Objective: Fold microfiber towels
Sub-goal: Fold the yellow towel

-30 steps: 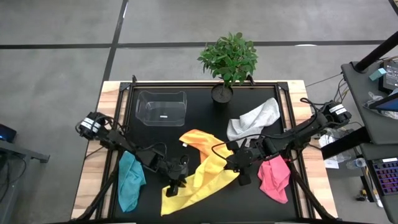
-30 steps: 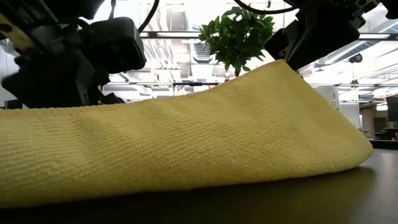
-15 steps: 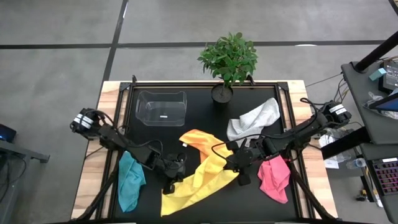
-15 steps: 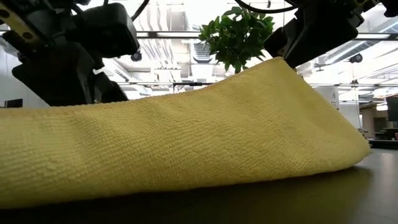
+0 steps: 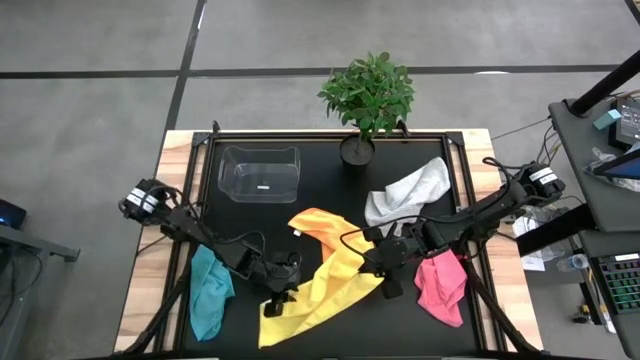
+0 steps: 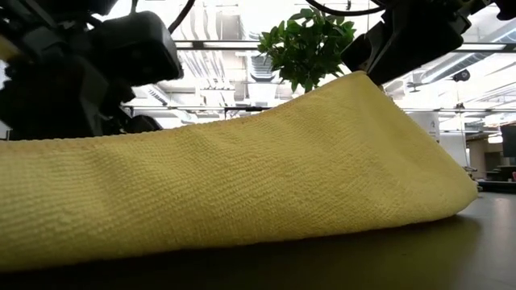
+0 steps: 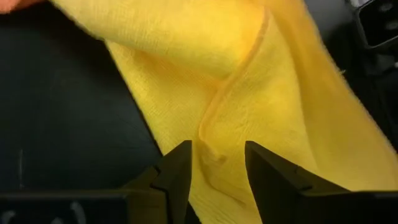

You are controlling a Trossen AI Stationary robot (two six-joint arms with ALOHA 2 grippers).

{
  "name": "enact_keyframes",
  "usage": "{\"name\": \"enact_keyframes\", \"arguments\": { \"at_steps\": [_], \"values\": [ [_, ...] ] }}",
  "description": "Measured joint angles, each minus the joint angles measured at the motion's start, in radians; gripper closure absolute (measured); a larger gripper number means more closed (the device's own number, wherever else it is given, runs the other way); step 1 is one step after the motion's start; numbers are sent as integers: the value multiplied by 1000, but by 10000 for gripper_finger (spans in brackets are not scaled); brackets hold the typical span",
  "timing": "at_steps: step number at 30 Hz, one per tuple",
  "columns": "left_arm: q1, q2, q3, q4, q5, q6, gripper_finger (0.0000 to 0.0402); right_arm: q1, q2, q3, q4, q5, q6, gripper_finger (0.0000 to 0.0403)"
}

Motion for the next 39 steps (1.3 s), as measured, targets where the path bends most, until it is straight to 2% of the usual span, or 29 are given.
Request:
{"name": "enact_keyframes", "arguments": {
  "at_steps": [6,14,20,24,28,34,39],
  "values": [
    [-1,1,0,1,-12,-2,292,0,0,0,0,0,1,394],
    [-1,1,0,-1,3,-4,392,0,0,0,0,0,5,394],
    [-1,-18,1,-30,7,1,400,0,0,0,1,0,6,394],
    [1,-95,4,-139,2,29,401,0,0,0,6,0,6,394],
    [4,-224,4,-286,-100,61,401,0,0,0,12,0,6,394],
    [9,-436,-1,-613,-365,38,401,-2,0,0,19,36,23,394],
    [24,-532,-6,-783,-511,-14,401,-8,0,0,20,63,33,394]
  ]
}}
